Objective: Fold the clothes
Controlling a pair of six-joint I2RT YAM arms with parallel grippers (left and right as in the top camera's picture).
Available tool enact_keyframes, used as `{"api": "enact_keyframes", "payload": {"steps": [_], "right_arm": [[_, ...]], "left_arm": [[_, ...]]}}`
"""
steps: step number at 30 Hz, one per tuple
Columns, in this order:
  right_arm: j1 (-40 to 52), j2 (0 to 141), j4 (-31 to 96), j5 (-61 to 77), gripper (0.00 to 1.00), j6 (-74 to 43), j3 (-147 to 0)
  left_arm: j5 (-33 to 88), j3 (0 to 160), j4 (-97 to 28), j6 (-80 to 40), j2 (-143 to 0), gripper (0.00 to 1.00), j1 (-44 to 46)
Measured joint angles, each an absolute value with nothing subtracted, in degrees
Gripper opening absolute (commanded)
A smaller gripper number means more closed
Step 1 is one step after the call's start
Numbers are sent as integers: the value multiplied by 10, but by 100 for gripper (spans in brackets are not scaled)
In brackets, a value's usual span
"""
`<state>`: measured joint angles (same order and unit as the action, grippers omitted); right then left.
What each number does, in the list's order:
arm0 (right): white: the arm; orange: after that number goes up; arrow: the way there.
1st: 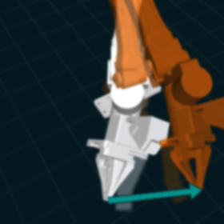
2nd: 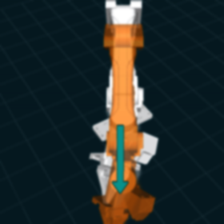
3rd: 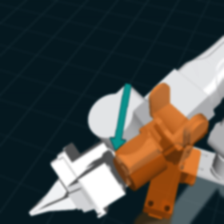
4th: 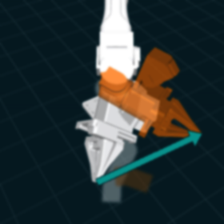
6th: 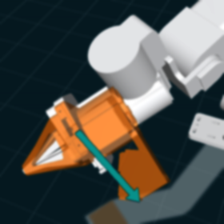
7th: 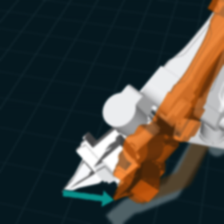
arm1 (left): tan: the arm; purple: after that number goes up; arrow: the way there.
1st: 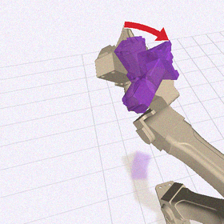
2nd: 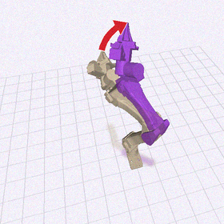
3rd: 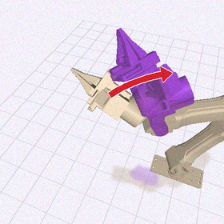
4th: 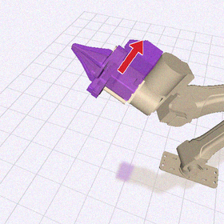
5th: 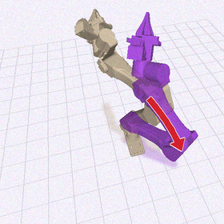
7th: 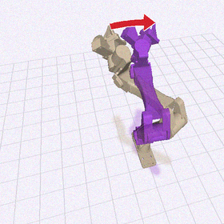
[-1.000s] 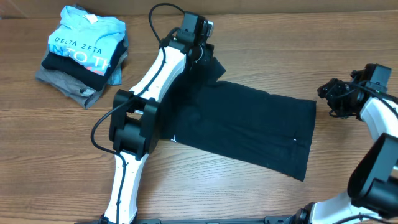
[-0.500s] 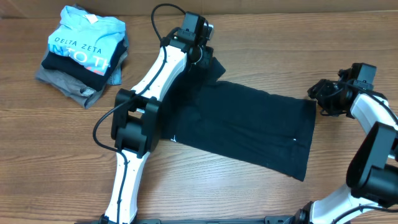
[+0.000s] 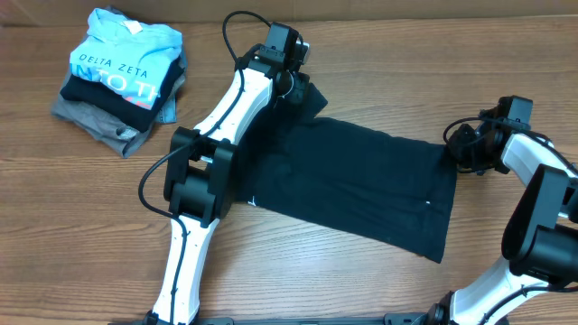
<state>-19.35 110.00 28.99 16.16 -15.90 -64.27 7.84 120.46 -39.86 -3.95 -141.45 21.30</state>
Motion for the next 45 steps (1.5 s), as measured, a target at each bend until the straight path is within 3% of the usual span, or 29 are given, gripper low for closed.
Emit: {"api": "enact_keyframes", "payload": {"steps": [9,24,28,31,45], "right_arm": [[-194,1100,291,162,4,-163,-643],[-194,1100,293,163,4,-165,-643],[-194,1100,293,163,4,-165,-643],[-194,1100,293,163,4,-164,-643],[-194,1100,302,163,4,-165,-644]], "left_arm": [[78,1205,-392,-24,-1415,47,215],[70,1204,-364,-11,-1439,36,218],[70,1204,-365,-12,-1441,13,218],[70,1204,-364,-11,-1443,4,218],[37,1257,-434,-13,-1444,4,218]]}}
